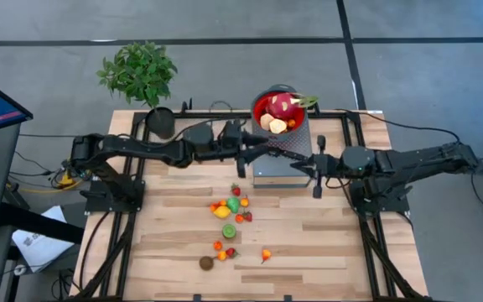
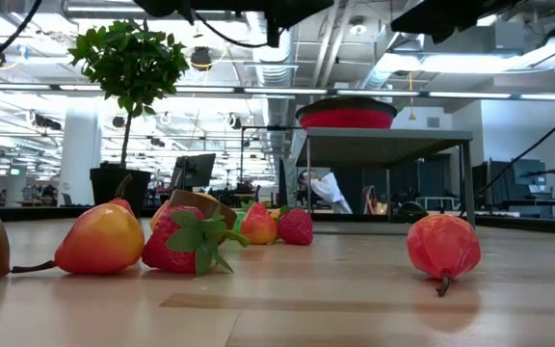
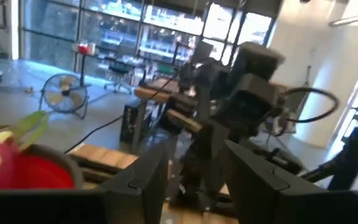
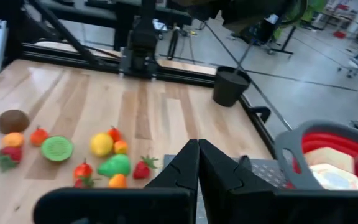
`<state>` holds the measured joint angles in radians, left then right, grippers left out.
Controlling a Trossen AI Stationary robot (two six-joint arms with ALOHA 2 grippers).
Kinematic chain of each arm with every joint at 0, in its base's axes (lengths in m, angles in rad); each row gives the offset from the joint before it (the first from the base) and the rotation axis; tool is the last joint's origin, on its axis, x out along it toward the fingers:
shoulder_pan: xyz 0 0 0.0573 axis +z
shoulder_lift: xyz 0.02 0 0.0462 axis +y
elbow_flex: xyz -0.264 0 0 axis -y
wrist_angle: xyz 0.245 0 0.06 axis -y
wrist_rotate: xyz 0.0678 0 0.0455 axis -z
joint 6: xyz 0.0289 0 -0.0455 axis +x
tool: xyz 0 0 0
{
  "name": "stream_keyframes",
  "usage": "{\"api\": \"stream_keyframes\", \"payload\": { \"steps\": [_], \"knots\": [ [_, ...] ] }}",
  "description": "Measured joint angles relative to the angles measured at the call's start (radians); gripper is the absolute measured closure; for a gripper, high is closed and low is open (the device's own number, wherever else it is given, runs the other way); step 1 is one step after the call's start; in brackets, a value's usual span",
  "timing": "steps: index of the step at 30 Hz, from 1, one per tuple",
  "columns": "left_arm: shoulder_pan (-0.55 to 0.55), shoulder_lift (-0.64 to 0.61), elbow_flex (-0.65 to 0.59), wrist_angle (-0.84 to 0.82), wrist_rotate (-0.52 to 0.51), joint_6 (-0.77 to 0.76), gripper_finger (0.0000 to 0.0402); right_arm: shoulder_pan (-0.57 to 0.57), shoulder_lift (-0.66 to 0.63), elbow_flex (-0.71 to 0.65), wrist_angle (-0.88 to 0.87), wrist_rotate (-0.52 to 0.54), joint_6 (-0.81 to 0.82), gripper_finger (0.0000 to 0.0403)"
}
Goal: Pick & Place Fruit
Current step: Put the yellow pear into the red colander on the shelf
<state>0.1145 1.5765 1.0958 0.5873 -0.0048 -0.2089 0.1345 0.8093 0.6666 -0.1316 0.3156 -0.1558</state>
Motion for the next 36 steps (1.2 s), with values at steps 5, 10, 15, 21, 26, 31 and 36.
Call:
{"api": "stream_keyframes", "payload": {
  "steps": [5,10,15,21,26,31,36],
  "knots": [
    [-0.026,-0.100,-0.137,0.003,-0.049,-0.005,0.0285,0.036,0.000,0.000,-0.006,0.000,0.000,0.0400],
    [-0.089,-0.217,-0.270,0.016,-0.086,0.008,0.0303,0.050,0.000,0.000,-0.002,0.000,0.006,0.0400],
    [-0.179,-0.312,-0.385,0.015,-0.190,0.011,0.0311,0.049,0.001,0.000,-0.004,0.000,0.082,0.0400],
    [-0.256,-0.403,-0.482,0.013,-0.211,0.010,0.0312,0.049,0.001,0.000,-0.003,0.000,0.089,0.0400],
    [-0.287,-0.449,-0.515,0.019,-0.216,0.010,0.0312,0.049,0.001,0.000,0.001,0.000,0.106,0.0400],
    [-0.292,-0.465,-0.522,0.021,-0.233,0.010,0.0312,0.050,0.001,0.000,0.002,0.000,0.131,0.0400],
    [-0.294,-0.466,-0.522,0.021,-0.234,-0.006,0.0312,0.050,0.001,0.000,0.005,0.000,0.170,0.0400]
  ]
}}
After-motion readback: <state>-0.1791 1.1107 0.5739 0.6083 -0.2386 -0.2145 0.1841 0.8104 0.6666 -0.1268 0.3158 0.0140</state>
